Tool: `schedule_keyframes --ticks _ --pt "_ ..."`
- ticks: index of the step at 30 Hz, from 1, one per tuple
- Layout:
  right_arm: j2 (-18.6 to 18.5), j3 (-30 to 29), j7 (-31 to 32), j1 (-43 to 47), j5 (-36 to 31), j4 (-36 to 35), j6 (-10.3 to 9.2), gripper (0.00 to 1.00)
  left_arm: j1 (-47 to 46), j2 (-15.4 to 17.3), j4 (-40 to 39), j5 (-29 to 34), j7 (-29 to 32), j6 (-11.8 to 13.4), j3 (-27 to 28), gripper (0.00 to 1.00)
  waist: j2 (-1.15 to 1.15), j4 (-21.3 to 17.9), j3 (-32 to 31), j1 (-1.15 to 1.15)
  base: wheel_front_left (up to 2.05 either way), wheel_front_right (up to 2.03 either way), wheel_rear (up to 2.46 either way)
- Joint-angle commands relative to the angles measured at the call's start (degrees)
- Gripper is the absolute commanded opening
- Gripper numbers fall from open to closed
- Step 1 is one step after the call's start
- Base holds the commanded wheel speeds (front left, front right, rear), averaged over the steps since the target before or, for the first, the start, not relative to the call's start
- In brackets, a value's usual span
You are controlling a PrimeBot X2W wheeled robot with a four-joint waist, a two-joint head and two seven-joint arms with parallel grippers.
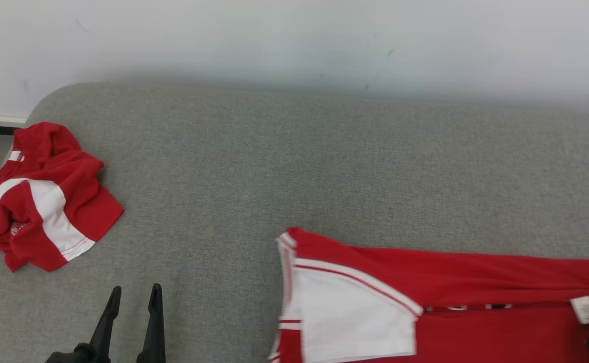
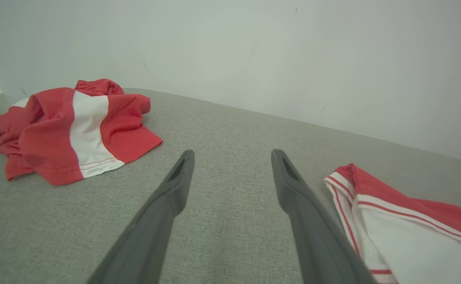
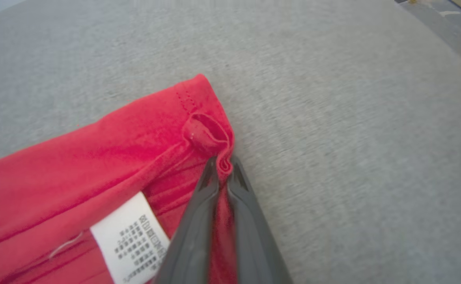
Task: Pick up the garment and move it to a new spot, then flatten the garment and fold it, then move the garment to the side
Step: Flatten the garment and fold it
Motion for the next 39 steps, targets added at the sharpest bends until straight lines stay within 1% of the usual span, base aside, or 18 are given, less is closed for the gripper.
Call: schedule_keyframes --ticks 1,4,5,6,7,8,12,14,17,19,21,23,24,26,29,32,35,39 --pt "-2.53 0.03 -1.51 -0.26 1.39 3.50 -0.79 0.00 -0.73 0.05 0.15 -0.14 -0.12 -0.26 -0.07 1.00 -0.01 -0.28 0.34 -0.01 0.00 0.00 0.00" --pt "-7.09 0.81 -5.78 -3.08 3.35 8.96 -0.60 0.00 -0.98 -0.11 0.21 -0.15 -0.12 -0.30 -0.09 1.00 -0.01 -0.60 0.61 -0.01 0.00 0.00 0.00" --pt "-8.28 0.81 -7.13 -3.82 3.56 10.40 -0.59 0.00 -1.03 -0.16 0.22 -0.14 -0.12 -0.32 -0.07 1.00 -0.01 -0.71 0.64 -0.01 0.00 0.00 0.00" --pt "-8.28 0.81 -7.13 -3.82 3.56 10.40 -0.59 0.00 -1.03 -0.16 0.22 -0.14 -0.12 -0.32 -0.07 1.00 -0.01 -0.71 0.64 -0.01 0.00 0.00 0.00" --pt "-10.28 0.46 -9.76 -5.27 3.00 12.86 -0.59 0.00 -0.97 -0.25 0.26 -0.10 -0.12 -0.33 0.01 1.00 -0.01 -0.94 0.59 -0.01 0.00 0.00 0.00" --pt "-10.98 0.17 -10.84 -5.94 2.33 13.67 -0.59 0.00 -0.86 -0.29 0.29 -0.09 -0.12 -0.34 0.04 1.00 -0.01 -1.07 0.49 -0.01 0.00 0.00 0.00" --pt "-11.12 -0.71 -12.97 -7.99 -0.39 14.35 -0.55 0.00 -0.23 -0.41 0.34 -0.08 -0.12 -0.36 0.23 1.00 -0.01 -1.50 0.00 -0.01 0.00 0.00 0.00" --pt "-9.10 0.33 -12.23 -9.49 -0.43 13.01 -0.54 0.00 0.12 -0.53 0.32 -0.12 -0.13 -0.37 0.51 1.00 -0.01 -1.79 -0.42 -0.01 0.00 0.00 0.00" --pt "-3.81 5.31 -9.10 -8.95 1.81 7.10 -0.52 0.00 0.99 -0.70 0.07 -0.05 -0.12 -0.08 1.30 1.00 -0.01 -2.27 -1.28 -0.01 0.00 0.00 0.00" --pt "0.28 10.56 -5.40 -6.61 5.07 0.99 -0.53 0.00 1.42 -0.79 -0.36 0.12 -0.12 0.18 1.73 1.00 -0.01 -2.35 -1.66 -0.01 0.00 0.00 0.00" --pt "3.93 16.31 -1.22 -2.99 8.80 -7.10 -0.53 0.00 1.76 -0.84 -0.84 0.26 -0.12 0.39 2.14 1.00 -0.01 -2.34 -1.99 -0.01 0.00 0.00 0.00" --pt "7.59 20.57 2.75 1.48 11.17 -16.15 -0.52 0.00 2.33 -0.94 -1.31 0.35 -0.12 0.50 2.44 1.00 -0.01 -2.27 -2.24 -0.01 0.00 0.00 0.00" --pt "9.86 22.11 4.83 3.89 11.41 -20.84 -0.52 0.00 2.66 -0.98 -1.46 0.39 -0.12 0.55 2.51 1.00 -0.01 -2.22 -2.36 -0.01 0.00 0.00 0.00" --pt "12.63 24.39 9.13 8.71 9.96 -30.37 -0.52 0.00 2.88 -1.04 -1.75 0.45 -0.12 0.59 2.63 1.00 -0.01 -2.04 -2.48 -0.01 0.00 0.00 0.00" --pt "14.15 27.04 15.39 14.95 9.67 -42.76 -0.52 0.00 3.25 -1.39 -1.96 0.40 -0.12 0.61 2.40 1.00 -0.01 -1.65 -2.50 -0.01 0.00 0.00 0.00" --pt "14.49 29.95 18.43 18.89 13.65 -49.99 -0.52 0.00 3.32 -1.63 -1.85 0.38 -0.12 0.60 1.96 1.00 -0.01 -1.10 -2.57 -0.01 0.00 0.00 0.00" --pt "14.41 31.43 19.08 20.49 15.69 -53.10 -0.53 0.00 3.14 -1.84 -1.59 0.44 -0.12 0.54 1.30 1.00 -0.01 -0.41 -2.72 -0.01 0.00 0.00 0.00" --pt "14.42 32.86 18.40 20.47 16.27 -52.35 -0.53 0.00 2.97 -1.87 -1.29 0.17 -0.12 0.48 1.01 1.00 -0.01 0.44 -2.82 -0.01 0.00 0.00 0.00"
